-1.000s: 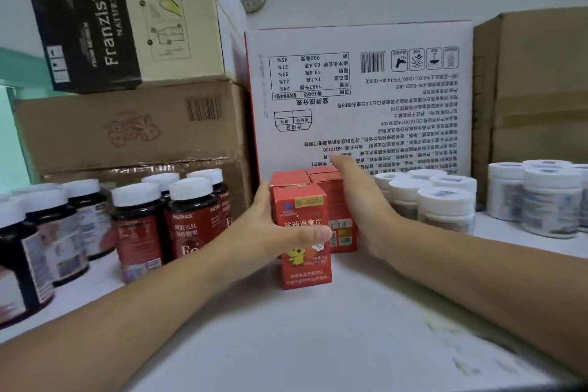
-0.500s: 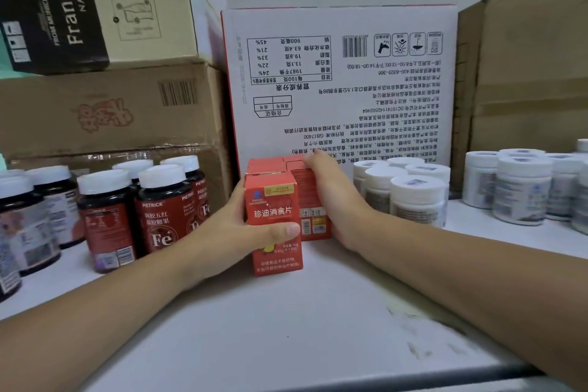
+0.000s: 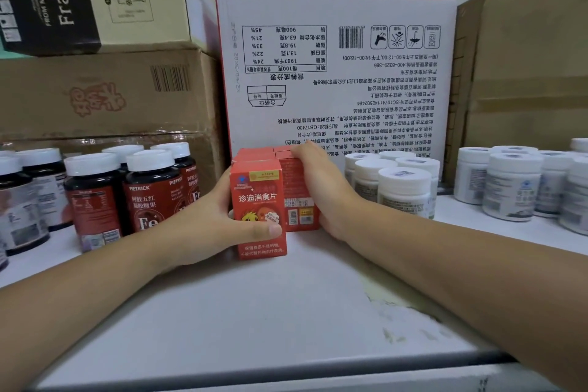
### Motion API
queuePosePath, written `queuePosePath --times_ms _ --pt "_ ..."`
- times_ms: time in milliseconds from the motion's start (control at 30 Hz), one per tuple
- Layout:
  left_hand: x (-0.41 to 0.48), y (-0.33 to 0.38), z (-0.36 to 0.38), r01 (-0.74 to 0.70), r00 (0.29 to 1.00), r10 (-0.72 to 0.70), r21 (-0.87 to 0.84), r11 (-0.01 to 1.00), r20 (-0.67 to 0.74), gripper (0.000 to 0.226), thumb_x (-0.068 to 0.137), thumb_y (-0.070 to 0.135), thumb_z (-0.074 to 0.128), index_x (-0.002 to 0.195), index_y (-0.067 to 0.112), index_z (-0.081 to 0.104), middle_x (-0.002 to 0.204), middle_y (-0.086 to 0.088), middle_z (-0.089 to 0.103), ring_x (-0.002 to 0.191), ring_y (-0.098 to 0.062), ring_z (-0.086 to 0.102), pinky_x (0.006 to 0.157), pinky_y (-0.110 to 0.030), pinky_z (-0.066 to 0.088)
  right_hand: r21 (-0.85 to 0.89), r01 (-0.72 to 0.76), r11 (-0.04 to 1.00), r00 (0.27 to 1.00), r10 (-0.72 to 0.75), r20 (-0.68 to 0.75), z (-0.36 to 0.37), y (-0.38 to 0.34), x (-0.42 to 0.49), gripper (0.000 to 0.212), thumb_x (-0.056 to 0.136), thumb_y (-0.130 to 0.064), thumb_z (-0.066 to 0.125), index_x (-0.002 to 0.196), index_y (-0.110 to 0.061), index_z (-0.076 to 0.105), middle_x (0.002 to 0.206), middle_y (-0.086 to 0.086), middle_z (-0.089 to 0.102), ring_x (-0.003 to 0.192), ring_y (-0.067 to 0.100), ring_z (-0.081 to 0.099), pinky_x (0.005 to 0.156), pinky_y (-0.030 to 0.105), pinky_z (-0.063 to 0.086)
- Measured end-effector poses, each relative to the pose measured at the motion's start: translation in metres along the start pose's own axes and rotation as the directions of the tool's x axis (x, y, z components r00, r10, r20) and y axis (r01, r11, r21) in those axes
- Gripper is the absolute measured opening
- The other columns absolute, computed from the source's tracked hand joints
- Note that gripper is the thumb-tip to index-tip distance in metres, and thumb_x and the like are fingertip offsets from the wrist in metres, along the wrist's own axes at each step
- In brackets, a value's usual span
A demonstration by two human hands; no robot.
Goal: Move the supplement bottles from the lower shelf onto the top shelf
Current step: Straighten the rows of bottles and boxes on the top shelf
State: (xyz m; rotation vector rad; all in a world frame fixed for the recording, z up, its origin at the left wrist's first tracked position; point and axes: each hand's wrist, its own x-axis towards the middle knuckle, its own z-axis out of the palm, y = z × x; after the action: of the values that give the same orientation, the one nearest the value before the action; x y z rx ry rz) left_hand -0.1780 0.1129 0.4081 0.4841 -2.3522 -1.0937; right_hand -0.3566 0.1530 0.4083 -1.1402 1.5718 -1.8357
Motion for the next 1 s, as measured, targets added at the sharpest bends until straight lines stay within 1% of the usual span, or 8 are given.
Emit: queuePosePath --times_ms 133,233,433,567,667,800,900,1000 --pt "-0.002 0.003 0.001 0.011 1.000 -0.011 -0.016 1.000 0.001 0.081 0.076 0.018 0.077 0.141 0.035 0.032 0.082 0.031 0.069 0.064 0.010 0.064 0.055 -0.006 0.046 0.029 0.017 0.999 0.999 -0.018 0.031 -0.004 0.001 -0.001 0.038 0.068 -0.052 0.051 0.103 -0.037 0.049 0.094 0.000 0.067 0.092 0.024 0.067 0.091 0.046 0.051" --pt "-0.002 0.003 0.000 0.015 1.000 -0.015 -0.012 1.000 0.010 0.081 0.079 0.016 0.075 0.143 0.034 0.029 0.078 0.033 0.068 0.057 0.011 0.062 0.052 -0.005 0.043 0.046 -0.035 0.998 0.999 0.034 0.034 -0.004 0.000 -0.002 0.048 0.066 -0.054 0.052 0.110 -0.035 0.054 0.104 0.008 0.070 0.095 0.029 0.069 0.092 0.053 0.051" --pt "-0.002 0.002 -0.003 0.000 0.999 0.000 -0.003 1.000 0.041 0.080 0.079 0.021 0.075 0.144 0.033 0.029 0.086 0.037 0.067 0.069 0.015 0.063 0.058 -0.003 0.044 0.094 -0.025 0.995 0.997 0.018 0.072 -0.006 -0.003 -0.006 0.027 0.075 -0.045 0.049 0.096 -0.029 0.055 0.093 0.010 0.065 0.085 0.026 0.064 0.084 0.046 0.051" --pt "-0.003 0.000 -0.005 -0.031 0.998 0.031 0.006 0.999 0.060 0.082 0.078 0.026 0.075 0.145 0.034 0.028 0.097 0.036 0.067 0.086 0.014 0.064 0.068 -0.008 0.049 0.115 -0.065 0.991 0.996 0.059 0.062 -0.003 -0.006 -0.009 0.047 0.074 -0.044 0.050 0.109 -0.013 0.058 0.112 0.023 0.065 0.087 0.030 0.065 0.089 0.054 0.050" --pt "-0.003 0.000 -0.005 -0.033 0.998 0.032 0.021 0.999 0.060 0.086 0.073 0.035 0.076 0.143 0.038 0.027 0.101 0.031 0.068 0.092 0.008 0.066 0.082 -0.032 0.058 0.106 -0.076 0.991 0.996 0.070 0.054 -0.003 -0.008 -0.013 0.051 0.073 -0.046 0.050 0.112 -0.015 0.058 0.115 0.021 0.064 0.092 0.034 0.068 0.091 0.056 0.049" --pt "0.000 -0.003 -0.003 -0.033 0.997 0.037 -0.065 0.997 0.062 0.087 0.077 0.020 0.078 0.146 0.033 0.026 0.109 0.021 0.069 0.096 0.007 0.066 0.074 -0.009 0.051 0.060 -0.050 0.997 0.998 0.048 0.037 -0.003 -0.008 -0.018 0.059 0.071 -0.051 0.061 0.123 -0.023 0.052 0.104 0.015 0.071 0.088 0.027 0.071 0.087 0.055 0.053" --pt "0.001 -0.005 -0.003 -0.027 0.998 0.033 -0.094 0.995 0.060 0.088 0.076 0.021 0.078 0.146 0.034 0.027 0.112 0.019 0.070 0.100 0.004 0.066 0.081 -0.010 0.051 0.020 0.002 1.000 0.999 -0.002 0.034 -0.004 -0.011 -0.022 0.069 0.065 -0.054 0.079 0.122 -0.026 0.051 0.102 0.005 0.074 0.090 0.026 0.072 0.087 0.053 0.054" --pt "0.001 -0.006 -0.005 -0.034 0.997 0.040 -0.094 0.995 0.060 0.088 0.077 0.023 0.078 0.146 0.038 0.026 0.113 0.020 0.069 0.103 0.003 0.065 0.089 -0.016 0.052 -0.004 0.023 1.000 0.998 -0.023 0.057 -0.008 -0.016 -0.029 0.099 0.057 -0.057 0.076 0.140 -0.022 0.036 0.112 0.004 0.069 0.093 0.021 0.072 0.089 0.046 0.055"
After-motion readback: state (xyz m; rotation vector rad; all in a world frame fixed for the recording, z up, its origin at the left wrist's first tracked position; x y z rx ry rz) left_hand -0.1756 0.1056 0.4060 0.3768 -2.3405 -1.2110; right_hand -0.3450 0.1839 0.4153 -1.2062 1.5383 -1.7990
